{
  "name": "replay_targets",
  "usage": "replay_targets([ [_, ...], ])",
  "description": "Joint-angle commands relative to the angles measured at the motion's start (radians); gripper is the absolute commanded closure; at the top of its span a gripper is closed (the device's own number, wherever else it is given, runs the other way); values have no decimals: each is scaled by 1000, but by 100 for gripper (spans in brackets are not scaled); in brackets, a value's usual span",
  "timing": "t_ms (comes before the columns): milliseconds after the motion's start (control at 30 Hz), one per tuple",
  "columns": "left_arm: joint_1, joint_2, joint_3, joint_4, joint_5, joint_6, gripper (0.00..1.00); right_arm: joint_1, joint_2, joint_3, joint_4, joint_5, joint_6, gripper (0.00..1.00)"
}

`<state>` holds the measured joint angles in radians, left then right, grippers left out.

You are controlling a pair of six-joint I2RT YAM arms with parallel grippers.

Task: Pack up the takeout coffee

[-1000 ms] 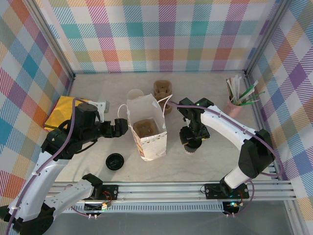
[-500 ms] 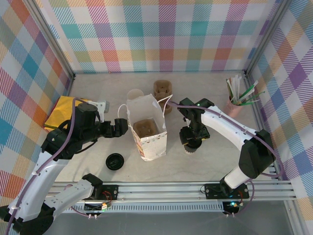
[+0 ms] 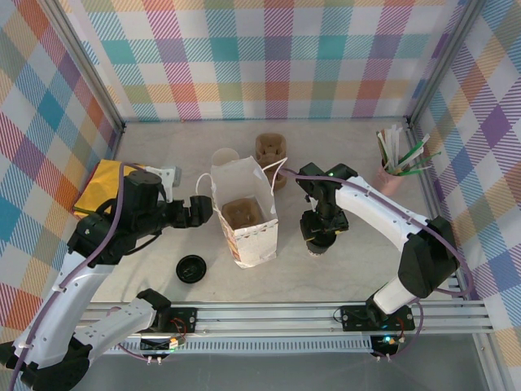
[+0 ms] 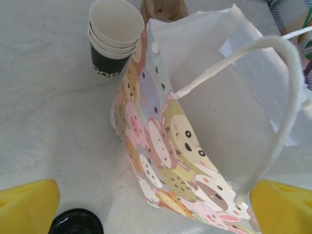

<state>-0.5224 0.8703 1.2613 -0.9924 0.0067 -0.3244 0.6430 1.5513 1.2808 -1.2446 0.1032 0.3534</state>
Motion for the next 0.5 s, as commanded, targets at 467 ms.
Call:
replay_targets([
  [467,-7,14,78,-11,-41,-33,0,4,-101,230,-187,-11,-12,30],
])
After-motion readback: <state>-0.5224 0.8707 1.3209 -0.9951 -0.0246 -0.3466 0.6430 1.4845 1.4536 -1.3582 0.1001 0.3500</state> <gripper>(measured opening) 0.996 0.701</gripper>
